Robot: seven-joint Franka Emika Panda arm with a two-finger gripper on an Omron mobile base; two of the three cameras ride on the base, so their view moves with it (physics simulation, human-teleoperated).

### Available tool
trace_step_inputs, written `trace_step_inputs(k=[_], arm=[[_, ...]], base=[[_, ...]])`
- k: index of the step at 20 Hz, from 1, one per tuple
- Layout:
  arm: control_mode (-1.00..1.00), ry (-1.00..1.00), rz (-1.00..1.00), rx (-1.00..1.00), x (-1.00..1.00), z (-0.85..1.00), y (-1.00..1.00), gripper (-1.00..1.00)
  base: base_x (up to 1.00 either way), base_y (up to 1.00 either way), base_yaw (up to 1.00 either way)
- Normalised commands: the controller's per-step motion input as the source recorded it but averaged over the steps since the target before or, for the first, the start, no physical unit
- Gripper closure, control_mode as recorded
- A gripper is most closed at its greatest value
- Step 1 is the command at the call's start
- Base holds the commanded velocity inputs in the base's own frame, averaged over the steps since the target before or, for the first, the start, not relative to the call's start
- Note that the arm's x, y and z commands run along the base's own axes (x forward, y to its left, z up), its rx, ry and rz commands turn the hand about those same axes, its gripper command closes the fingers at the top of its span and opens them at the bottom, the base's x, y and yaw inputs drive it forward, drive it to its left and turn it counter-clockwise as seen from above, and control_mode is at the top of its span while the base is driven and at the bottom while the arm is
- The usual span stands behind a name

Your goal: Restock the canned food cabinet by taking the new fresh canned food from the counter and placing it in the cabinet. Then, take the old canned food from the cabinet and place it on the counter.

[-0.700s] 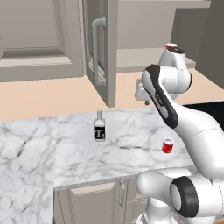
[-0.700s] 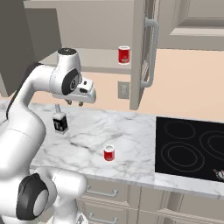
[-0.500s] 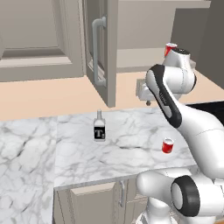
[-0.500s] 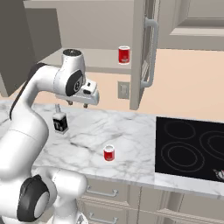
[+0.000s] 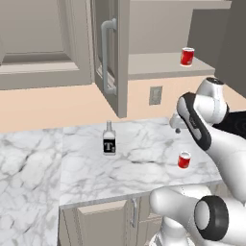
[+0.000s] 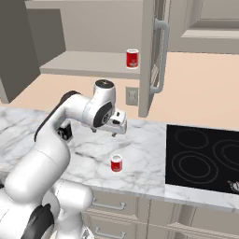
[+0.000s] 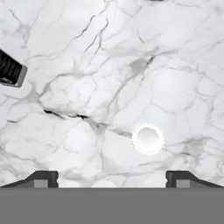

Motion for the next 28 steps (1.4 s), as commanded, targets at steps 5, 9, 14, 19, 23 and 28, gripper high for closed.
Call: trace_step_inputs(k=[5, 9, 14, 19, 23, 28], arm=[[-1.0, -0.02, 0.01, -0.03, 0.01, -0.98, -0.29, -1.0], [-1.0, 0.0, -0.02, 0.0, 0.06, -0.96, -0.38, -1.0], [-1.0, 0.1, -0.07, 0.0, 0.21, -0.5, -0.14, -1.0], [-1.0, 0.19, -0.06, 0.0, 0.25, -0.12, 0.0, -1.0], [-1.0, 0.04, -0.06, 0.0, 0.16, -0.13, -0.14, -1.0], [-1.0, 0.0, -0.07, 0.0, 0.06, -0.14, -0.09, -1.0]], base=[[0.0, 0.0, 0.0], [0.0, 0.0, 0.0], [0.0, 0.0, 0.0], [0.0, 0.0, 0.0], [0.0, 0.0, 0.0], [0.0, 0.0, 0.0]])
